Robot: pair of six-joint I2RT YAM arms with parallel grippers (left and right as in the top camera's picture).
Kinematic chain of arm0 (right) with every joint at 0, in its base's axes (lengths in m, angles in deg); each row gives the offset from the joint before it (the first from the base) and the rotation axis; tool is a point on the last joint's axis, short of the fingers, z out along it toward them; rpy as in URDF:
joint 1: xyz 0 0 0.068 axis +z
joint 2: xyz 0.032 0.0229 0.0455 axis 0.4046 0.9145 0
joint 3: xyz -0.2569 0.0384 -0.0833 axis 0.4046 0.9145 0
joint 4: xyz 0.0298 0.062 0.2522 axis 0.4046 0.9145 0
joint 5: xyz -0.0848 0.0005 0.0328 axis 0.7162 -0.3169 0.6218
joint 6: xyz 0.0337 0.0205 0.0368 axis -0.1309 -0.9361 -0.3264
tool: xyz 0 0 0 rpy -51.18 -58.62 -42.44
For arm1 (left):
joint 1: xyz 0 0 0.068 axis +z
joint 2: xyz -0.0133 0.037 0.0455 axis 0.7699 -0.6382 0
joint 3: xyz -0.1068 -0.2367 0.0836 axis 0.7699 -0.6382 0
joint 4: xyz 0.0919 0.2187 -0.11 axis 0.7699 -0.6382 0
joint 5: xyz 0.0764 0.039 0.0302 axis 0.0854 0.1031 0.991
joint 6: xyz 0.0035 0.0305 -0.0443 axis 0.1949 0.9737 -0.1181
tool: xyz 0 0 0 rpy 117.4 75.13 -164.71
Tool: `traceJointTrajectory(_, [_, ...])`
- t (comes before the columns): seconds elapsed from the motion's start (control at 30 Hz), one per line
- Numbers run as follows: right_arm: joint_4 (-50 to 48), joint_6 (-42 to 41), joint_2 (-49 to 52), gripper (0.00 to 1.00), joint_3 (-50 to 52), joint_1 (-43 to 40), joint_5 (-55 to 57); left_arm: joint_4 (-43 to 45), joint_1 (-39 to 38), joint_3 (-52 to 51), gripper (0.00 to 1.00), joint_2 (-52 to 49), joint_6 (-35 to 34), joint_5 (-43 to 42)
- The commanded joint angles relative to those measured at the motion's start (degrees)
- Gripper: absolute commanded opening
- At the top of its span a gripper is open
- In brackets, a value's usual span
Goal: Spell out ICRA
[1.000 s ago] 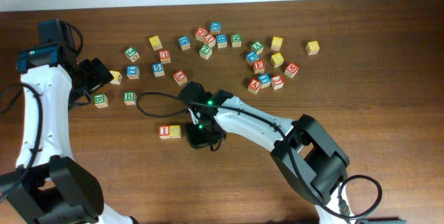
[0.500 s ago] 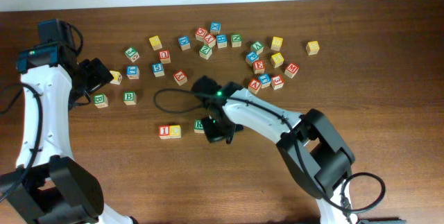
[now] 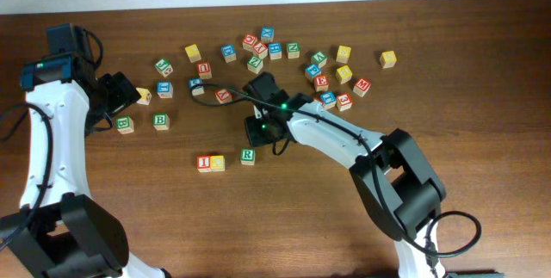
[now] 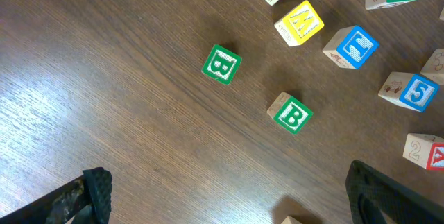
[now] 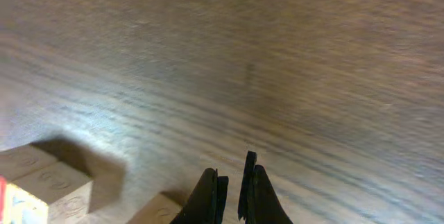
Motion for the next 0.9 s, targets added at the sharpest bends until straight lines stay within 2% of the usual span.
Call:
traceJointTrajectory(0.0, [-0.2,0.6,0.5,0.04,0.0,1.3,-1.4,-0.1,0.2,0.8,0.99,0.0,-0.7,-0.2])
traceJointTrajectory(0.53, [2.3,0.6,0.5,0.04,0.0,3.8,-0.9,-0.1,0.2,0.8,0.99,0.0,-0.7,-0.2])
traceJointTrajectory(0.7, [2.5,0.3,0.5,0.04,0.0,3.7,8.3,-0.1,0.2,0.8,0.99,0.0,-0.7,-0.2])
traceJointTrajectory(0.87, [7.7,-6.0,0.5,0.04,0.0,3.0,8.6,-0.1,0.2,0.8,0.99,0.0,-0.7,-0.2])
